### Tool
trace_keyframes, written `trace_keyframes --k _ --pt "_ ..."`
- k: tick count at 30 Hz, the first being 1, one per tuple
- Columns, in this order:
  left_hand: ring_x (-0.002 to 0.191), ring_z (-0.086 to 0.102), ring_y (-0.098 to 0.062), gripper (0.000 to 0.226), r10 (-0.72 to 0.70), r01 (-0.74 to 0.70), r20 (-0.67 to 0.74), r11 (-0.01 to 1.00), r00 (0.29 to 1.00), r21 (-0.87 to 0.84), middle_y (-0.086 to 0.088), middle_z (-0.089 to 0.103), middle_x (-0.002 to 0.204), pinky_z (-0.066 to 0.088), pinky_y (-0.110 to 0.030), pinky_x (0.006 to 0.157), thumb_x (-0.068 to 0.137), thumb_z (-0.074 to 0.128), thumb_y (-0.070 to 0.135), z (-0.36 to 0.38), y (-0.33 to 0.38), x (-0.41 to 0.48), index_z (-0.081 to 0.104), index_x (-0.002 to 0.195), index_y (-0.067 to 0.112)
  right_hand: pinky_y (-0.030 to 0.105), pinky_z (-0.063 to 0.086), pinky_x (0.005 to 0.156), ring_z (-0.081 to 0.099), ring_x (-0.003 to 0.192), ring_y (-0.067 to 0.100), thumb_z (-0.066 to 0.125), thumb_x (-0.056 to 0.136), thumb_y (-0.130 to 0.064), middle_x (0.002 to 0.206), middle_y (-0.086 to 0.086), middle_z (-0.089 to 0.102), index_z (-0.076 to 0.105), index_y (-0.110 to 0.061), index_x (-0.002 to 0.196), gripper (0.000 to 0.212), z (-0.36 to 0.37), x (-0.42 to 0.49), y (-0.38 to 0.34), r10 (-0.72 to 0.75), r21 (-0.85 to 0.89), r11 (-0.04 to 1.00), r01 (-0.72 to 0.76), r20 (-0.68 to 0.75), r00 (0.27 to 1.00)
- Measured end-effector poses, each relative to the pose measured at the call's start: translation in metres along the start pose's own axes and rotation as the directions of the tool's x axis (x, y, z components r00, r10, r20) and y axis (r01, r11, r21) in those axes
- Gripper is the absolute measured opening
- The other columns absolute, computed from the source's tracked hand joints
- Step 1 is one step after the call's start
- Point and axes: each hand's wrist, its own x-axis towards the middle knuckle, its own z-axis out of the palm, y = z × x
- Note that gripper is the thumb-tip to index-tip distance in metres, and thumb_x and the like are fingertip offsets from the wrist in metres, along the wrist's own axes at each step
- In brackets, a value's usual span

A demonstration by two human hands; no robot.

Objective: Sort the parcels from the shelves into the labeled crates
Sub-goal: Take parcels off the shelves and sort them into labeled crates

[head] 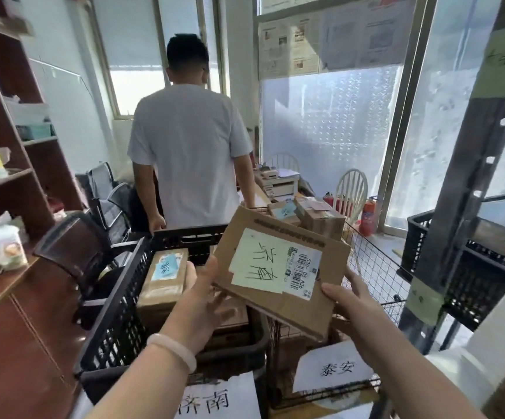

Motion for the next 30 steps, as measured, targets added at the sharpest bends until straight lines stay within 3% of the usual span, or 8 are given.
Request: trace_keyframes --k 5,8,11,13,15,19,23,30 --pt "0.105 0.065 -0.030 0.074 -0.066 0.066 0.083 0.998 0.994 -0.001 -0.007 0.073 0.111 0.057 -0.046 0.084 0.055 0.090 0.052 -0.005 0.002 0.003 0.065 0.121 0.031 0.041 0.055 0.080 0.071 0.097 0.025 0.088 0.043 -0.055 0.125 0.006 0.064 0.032 -0.044 0.147 0.118 -0.003 0.013 -0.016 -0.030 -0.015 0.999 0.030 0.025 0.999" --pt "0.113 0.062 -0.036 0.058 -0.043 0.041 -0.004 0.977 0.999 -0.210 -0.010 0.073 0.110 0.056 -0.048 0.088 0.067 0.082 0.039 0.005 -0.001 0.003 0.064 0.121 0.027 0.045 0.047 0.100 0.064 0.108 0.021 0.087 0.042 -0.066 0.116 -0.005 0.064 0.018 -0.043 0.152 0.132 0.003 0.015 -0.008 -0.041 0.113 0.993 0.044 -0.029 0.999" --pt "0.115 0.062 -0.037 0.067 -0.044 0.040 -0.010 0.961 0.999 -0.274 -0.010 0.073 0.111 0.054 -0.050 0.095 0.071 0.078 0.033 0.019 -0.006 0.000 0.053 0.133 0.028 0.054 0.035 0.111 0.044 0.132 0.034 0.088 0.040 -0.068 0.149 0.014 0.038 0.001 -0.041 0.153 0.145 0.020 0.014 0.006 0.044 0.191 0.980 -0.050 0.035 0.998" --pt "0.105 0.068 -0.031 0.073 -0.062 0.067 0.027 0.968 0.998 -0.240 -0.007 0.074 0.110 0.057 -0.048 0.088 0.071 0.077 0.029 0.031 -0.013 -0.006 0.048 0.138 0.031 0.054 0.042 0.106 0.046 0.131 0.035 0.092 0.040 -0.062 0.148 0.016 0.040 0.000 -0.044 0.152 0.147 0.037 0.016 0.010 0.079 0.207 0.974 -0.094 0.079 0.994" --pt "0.093 0.072 -0.028 0.079 -0.097 0.100 0.024 0.978 0.995 -0.185 -0.007 0.073 0.111 0.059 -0.044 0.077 0.068 0.079 0.028 0.038 -0.020 -0.012 0.045 0.139 0.037 0.047 0.055 0.083 0.064 0.112 0.028 0.094 0.050 -0.047 0.125 0.008 0.066 0.011 -0.047 0.150 0.130 0.051 0.023 0.012 0.052 0.190 0.980 -0.064 0.063 0.997" --pt "0.124 0.053 -0.035 0.101 -0.114 0.114 0.013 0.993 0.993 -0.003 0.001 0.065 0.128 0.044 -0.059 0.097 0.059 0.090 0.047 0.028 -0.020 -0.014 0.033 0.143 0.050 0.038 0.056 0.062 0.074 0.087 0.024 0.084 0.063 -0.024 0.097 0.000 0.076 0.017 -0.048 0.146 0.110 0.055 0.037 0.008 -0.001 0.179 0.984 0.004 -0.018 1.000" --pt "0.123 0.054 -0.023 0.105 -0.016 0.017 -0.024 0.998 1.000 0.064 0.013 0.069 0.120 0.032 -0.062 0.108 0.071 0.080 0.058 -0.006 0.000 -0.010 0.012 0.151 0.052 0.037 0.058 0.062 0.074 0.085 0.027 0.084 0.057 -0.029 0.103 0.007 0.075 0.023 -0.049 0.146 0.109 0.045 0.045 0.002 0.040 0.133 0.990 -0.042 0.024 0.999" --pt "0.107 0.069 -0.025 0.062 -0.120 0.120 -0.008 0.989 0.993 0.092 -0.001 0.072 0.116 0.053 -0.051 0.096 0.079 0.077 0.037 -0.051 0.007 -0.007 0.051 0.136 0.035 0.050 0.059 0.080 0.071 0.097 0.029 0.091 0.038 -0.058 0.123 0.006 0.064 0.029 -0.053 0.138 0.118 0.088 0.060 0.017 0.073 -0.026 0.997 -0.071 0.101 0.992"
